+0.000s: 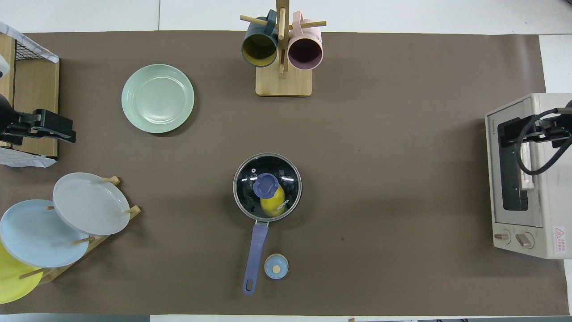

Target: Transfer potato from pot to plate

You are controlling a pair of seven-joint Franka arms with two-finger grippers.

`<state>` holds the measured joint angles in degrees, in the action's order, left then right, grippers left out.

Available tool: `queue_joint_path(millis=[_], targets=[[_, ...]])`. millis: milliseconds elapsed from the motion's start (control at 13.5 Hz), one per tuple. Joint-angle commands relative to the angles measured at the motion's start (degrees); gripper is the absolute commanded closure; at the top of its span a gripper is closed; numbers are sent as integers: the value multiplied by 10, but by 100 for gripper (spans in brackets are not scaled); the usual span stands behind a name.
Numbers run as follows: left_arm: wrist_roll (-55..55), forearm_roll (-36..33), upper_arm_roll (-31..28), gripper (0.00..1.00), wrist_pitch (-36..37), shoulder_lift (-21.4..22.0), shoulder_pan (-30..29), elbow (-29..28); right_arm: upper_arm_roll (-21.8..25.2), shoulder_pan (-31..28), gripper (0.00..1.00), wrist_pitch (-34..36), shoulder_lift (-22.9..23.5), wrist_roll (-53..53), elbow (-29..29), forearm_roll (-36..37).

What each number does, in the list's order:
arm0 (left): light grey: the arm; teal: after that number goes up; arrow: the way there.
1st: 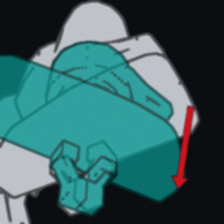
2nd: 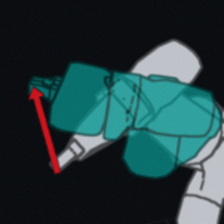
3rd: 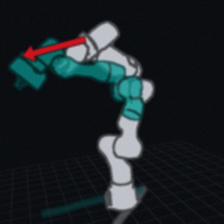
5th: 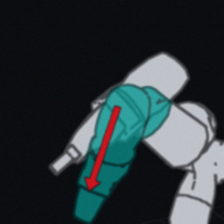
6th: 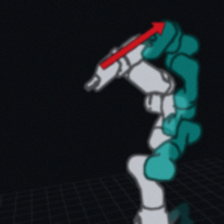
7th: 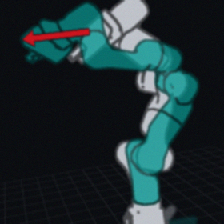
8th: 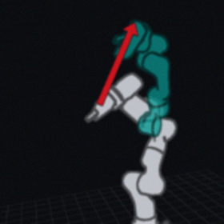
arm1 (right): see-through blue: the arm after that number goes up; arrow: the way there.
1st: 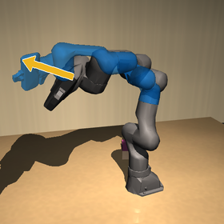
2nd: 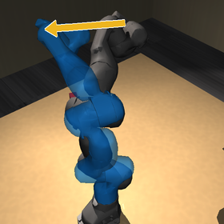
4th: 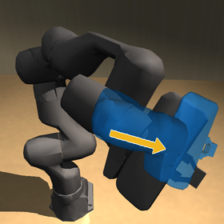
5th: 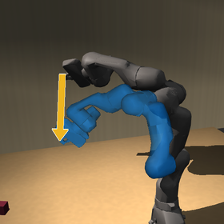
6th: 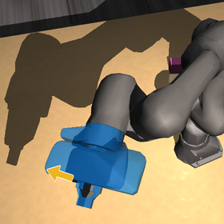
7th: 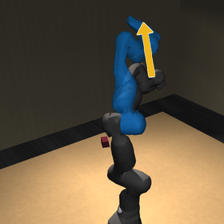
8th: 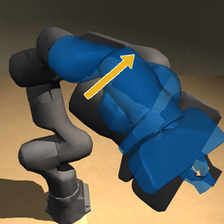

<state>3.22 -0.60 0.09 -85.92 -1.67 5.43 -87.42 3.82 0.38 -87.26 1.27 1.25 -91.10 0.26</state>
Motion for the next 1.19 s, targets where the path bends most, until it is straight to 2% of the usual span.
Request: queue_joint_path(millis=[0,593,815,1111], targets=[[5,7,3,0,-8,13,-7,-15,-3,-4,0,-1,-4,-4,-1,-4],[5,7,3,0,-8,13,-7,-15,-2,-6,0,-5,-3,-8,1,-9],[5,7,3,0,-8,13,-7,-15,-7,0,0,-7,-5,27,-5,-12],[5,7,3,0,-7,13,-7,-15,-8,57,0,-38,0,36,-8,-13]])
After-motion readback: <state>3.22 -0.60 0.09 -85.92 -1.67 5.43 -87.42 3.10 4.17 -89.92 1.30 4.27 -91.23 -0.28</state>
